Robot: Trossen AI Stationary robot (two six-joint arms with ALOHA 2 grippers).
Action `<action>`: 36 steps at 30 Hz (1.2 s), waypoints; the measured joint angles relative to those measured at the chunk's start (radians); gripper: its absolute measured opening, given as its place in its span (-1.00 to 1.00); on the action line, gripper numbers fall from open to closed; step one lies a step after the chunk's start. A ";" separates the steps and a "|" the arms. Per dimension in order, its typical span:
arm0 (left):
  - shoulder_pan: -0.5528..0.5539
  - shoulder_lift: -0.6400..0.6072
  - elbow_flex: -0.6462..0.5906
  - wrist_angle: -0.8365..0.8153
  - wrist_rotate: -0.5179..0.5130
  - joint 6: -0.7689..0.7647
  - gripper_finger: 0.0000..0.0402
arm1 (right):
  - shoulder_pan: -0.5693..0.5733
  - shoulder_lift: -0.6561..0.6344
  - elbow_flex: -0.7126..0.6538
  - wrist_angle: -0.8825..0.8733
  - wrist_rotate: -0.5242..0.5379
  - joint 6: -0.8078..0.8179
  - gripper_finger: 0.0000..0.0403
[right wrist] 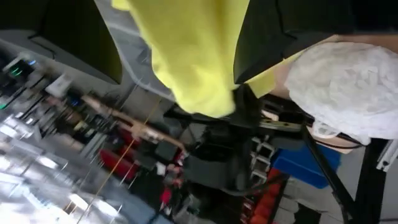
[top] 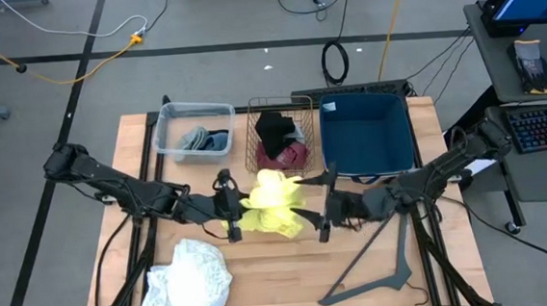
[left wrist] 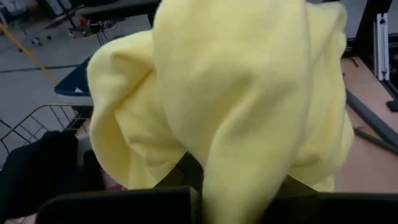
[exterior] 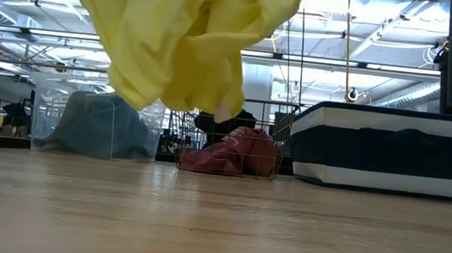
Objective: Pick & Place Cloths
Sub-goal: Put the yellow shirt into the laundry bin
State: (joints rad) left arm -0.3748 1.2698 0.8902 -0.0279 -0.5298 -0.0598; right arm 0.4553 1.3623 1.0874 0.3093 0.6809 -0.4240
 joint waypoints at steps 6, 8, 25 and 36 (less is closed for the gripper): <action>0.000 0.044 0.025 0.050 0.000 0.050 -0.78 | -0.077 -0.002 0.000 -0.074 -0.152 0.164 0.50; 0.000 0.058 0.044 0.048 0.000 0.063 -0.78 | -0.101 0.007 0.000 -0.090 -0.182 0.204 0.50; 0.048 0.184 0.187 0.012 0.048 0.156 -0.78 | -0.155 0.025 0.001 -0.216 -0.525 0.420 0.38; 0.050 0.184 0.196 0.041 0.085 0.163 -0.78 | -0.155 0.026 0.001 -0.241 -0.581 0.387 -0.55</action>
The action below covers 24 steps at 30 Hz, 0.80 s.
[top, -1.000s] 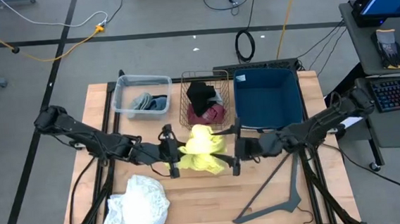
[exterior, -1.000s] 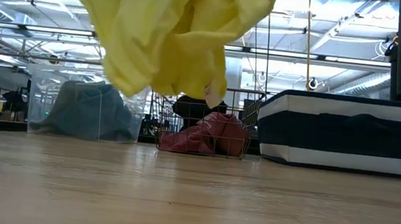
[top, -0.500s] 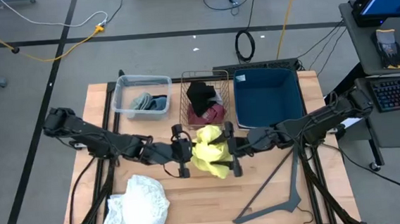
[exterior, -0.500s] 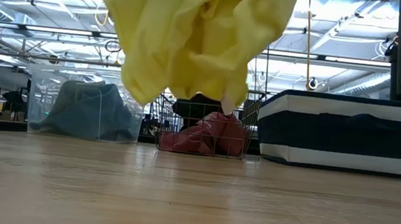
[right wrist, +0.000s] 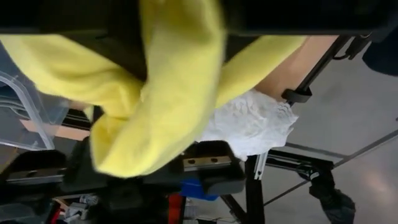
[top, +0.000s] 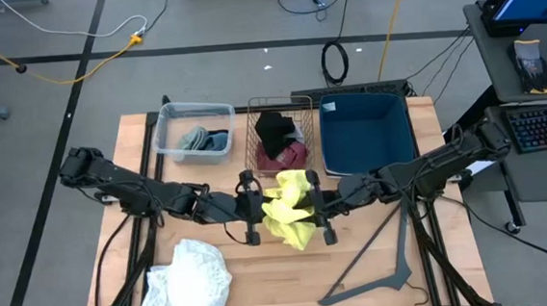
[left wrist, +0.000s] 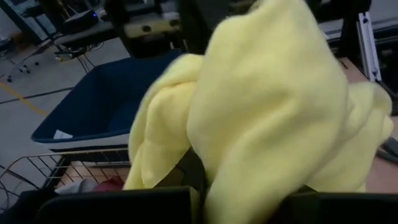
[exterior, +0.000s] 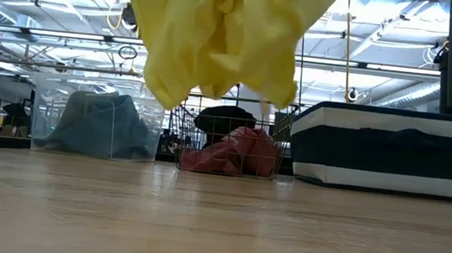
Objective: Pick & Place Cloths
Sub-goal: Put the yellow shirt into the laundry bin
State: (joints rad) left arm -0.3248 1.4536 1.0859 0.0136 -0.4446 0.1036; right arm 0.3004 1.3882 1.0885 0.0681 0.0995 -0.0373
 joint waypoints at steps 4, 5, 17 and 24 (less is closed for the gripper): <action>0.003 -0.002 0.004 0.018 -0.010 0.000 -0.62 | 0.001 0.002 -0.001 0.001 -0.008 -0.022 -0.90; 0.003 -0.003 0.004 0.018 -0.012 -0.001 -0.55 | 0.001 0.003 -0.002 0.000 -0.008 -0.025 -0.90; -0.004 -0.034 0.006 -0.065 -0.157 0.071 0.07 | 0.002 -0.003 -0.003 0.006 0.134 -0.087 -0.90; -0.012 -0.109 0.008 -0.227 -0.212 0.029 0.19 | 0.009 -0.041 -0.004 0.040 0.219 -0.163 -0.89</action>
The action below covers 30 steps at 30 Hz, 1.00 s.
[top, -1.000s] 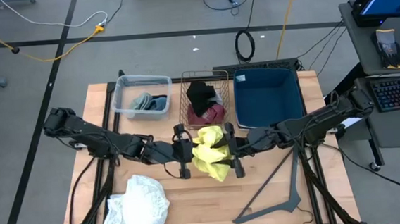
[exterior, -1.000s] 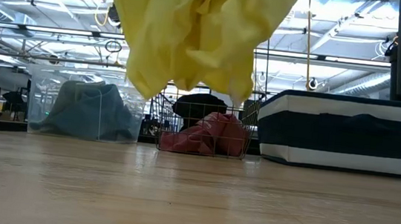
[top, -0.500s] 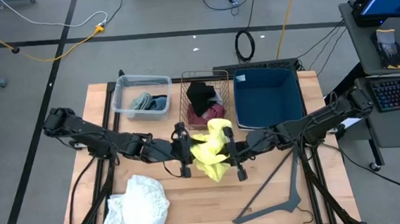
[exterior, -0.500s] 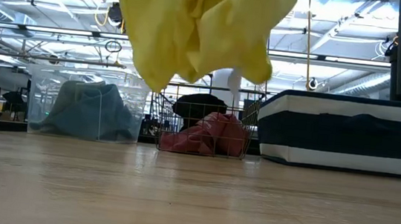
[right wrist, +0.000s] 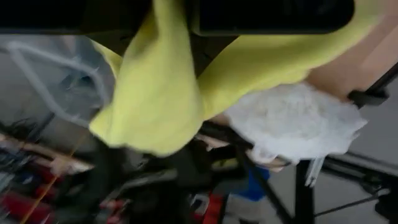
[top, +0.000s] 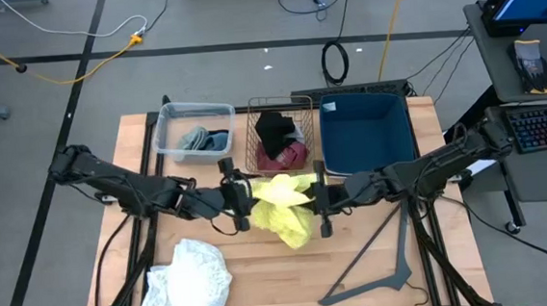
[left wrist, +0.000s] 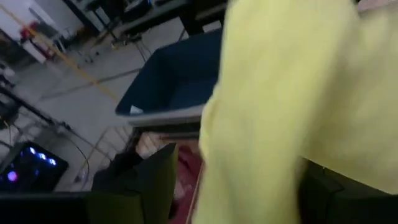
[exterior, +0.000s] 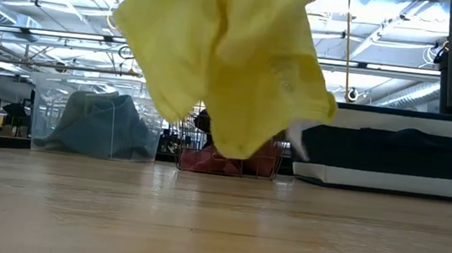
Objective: Pick & Place Cloths
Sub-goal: Put the yellow shirt into the laundry bin
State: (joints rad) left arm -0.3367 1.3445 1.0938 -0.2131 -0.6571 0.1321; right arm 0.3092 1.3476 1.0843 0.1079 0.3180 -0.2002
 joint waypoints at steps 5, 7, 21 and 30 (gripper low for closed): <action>0.000 -0.063 -0.002 -0.148 -0.001 -0.113 0.20 | 0.025 -0.077 0.000 0.053 0.067 -0.071 -0.89; 0.000 -0.085 -0.002 -0.193 -0.002 -0.163 0.20 | 0.043 -0.116 0.000 0.083 0.108 -0.114 -0.89; 0.001 -0.131 -0.004 -0.491 -0.035 -0.397 0.20 | 0.143 -0.259 0.001 0.368 0.716 -0.726 -0.90; 0.002 -0.139 -0.004 -0.496 -0.053 -0.371 0.20 | 0.109 -0.262 0.001 0.532 0.978 -1.037 -0.90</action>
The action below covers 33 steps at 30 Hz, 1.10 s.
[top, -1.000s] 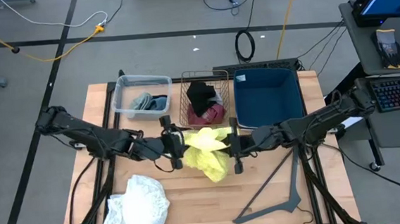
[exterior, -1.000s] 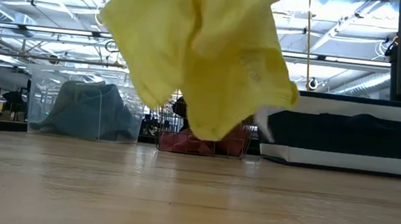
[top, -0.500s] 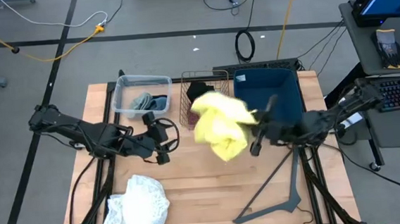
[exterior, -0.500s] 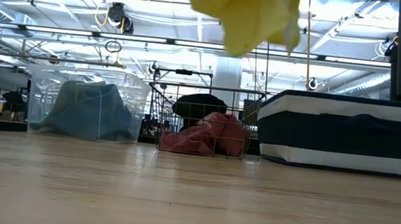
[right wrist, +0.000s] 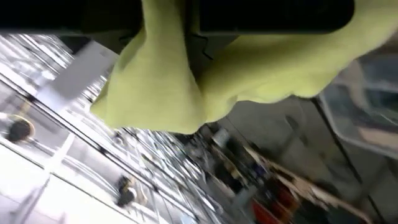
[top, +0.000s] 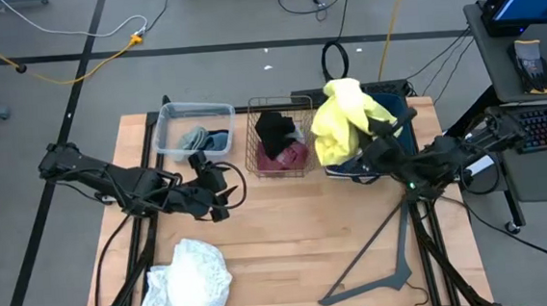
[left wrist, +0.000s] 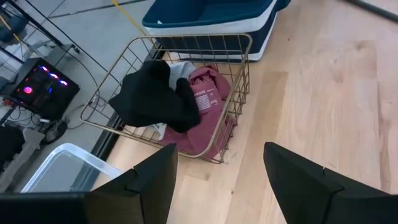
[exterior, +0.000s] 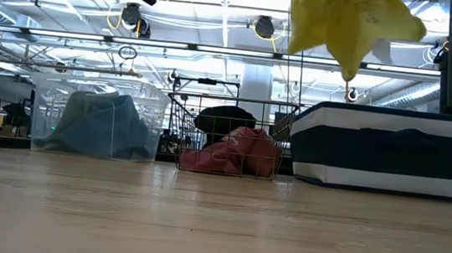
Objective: Pick & Place Cloths
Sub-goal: Put the yellow shirt into the laundry bin
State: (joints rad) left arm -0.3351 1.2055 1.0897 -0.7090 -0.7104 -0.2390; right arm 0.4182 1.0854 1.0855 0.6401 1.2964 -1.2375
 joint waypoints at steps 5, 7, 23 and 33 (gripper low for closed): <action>0.000 -0.011 -0.001 0.001 0.001 -0.001 0.20 | -0.051 -0.001 0.001 -0.001 0.016 -0.006 -0.90; 0.000 -0.015 -0.001 -0.002 0.003 -0.007 0.20 | -0.070 -0.001 0.001 -0.004 0.016 -0.003 -0.90; -0.008 -0.030 -0.002 -0.004 0.056 -0.029 0.20 | -0.231 -0.135 -0.133 -0.144 0.122 0.208 -0.90; -0.008 -0.030 -0.001 0.018 0.056 -0.029 0.20 | -0.242 -0.296 -0.357 -0.143 0.175 0.369 -0.90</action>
State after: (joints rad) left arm -0.3428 1.1751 1.0884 -0.6914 -0.6540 -0.2676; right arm 0.1761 0.7889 0.7281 0.4975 1.4715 -0.8684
